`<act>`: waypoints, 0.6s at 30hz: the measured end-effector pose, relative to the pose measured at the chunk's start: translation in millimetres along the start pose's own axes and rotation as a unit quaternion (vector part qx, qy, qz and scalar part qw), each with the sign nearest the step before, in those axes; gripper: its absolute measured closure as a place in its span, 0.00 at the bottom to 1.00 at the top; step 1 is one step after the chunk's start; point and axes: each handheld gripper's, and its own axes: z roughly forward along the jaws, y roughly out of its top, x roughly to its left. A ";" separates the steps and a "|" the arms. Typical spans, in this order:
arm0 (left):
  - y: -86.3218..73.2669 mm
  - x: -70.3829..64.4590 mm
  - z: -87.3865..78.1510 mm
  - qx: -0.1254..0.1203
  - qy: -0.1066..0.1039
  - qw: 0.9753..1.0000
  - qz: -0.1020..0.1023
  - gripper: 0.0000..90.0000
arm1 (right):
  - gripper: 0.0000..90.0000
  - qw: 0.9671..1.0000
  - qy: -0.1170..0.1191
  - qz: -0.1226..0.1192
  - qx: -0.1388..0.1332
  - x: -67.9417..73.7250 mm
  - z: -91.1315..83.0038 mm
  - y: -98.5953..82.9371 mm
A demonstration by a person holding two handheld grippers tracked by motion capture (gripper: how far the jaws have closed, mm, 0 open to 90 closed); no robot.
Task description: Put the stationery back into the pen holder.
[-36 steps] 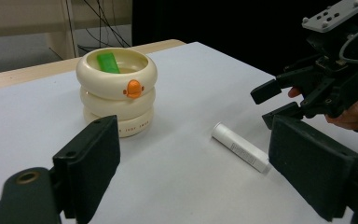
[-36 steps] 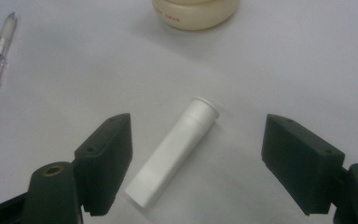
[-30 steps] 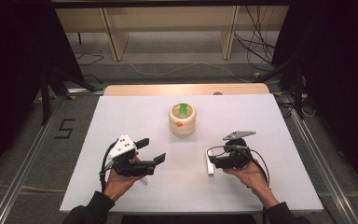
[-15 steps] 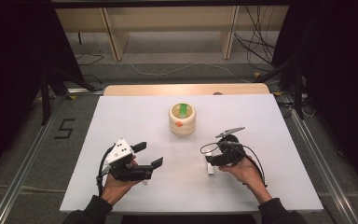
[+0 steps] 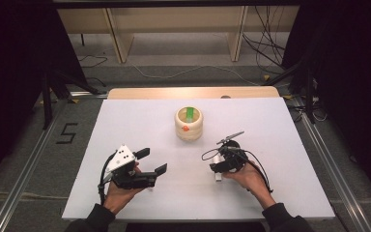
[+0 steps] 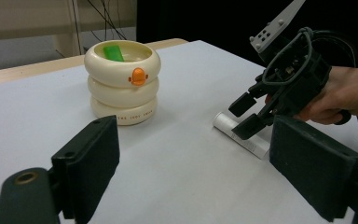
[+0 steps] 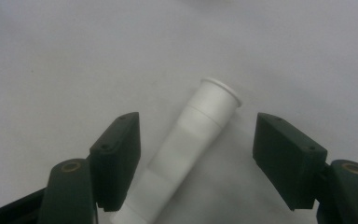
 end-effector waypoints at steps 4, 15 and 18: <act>-0.8 -1.4 0.0 0.000 -0.002 1.000 0.006 0.18 | 0.37 1.000 -0.005 0.004 0.012 1.2 4.3 2.2; -1.6 -1.1 1.8 0.004 -0.004 1.000 0.007 0.18 | 0.38 0.999 -0.013 0.006 0.036 1.0 12.4 4.5; -1.4 -1.0 1.7 0.003 -0.004 1.000 0.009 0.18 | 0.39 0.999 -0.015 0.002 0.038 0.8 12.4 4.9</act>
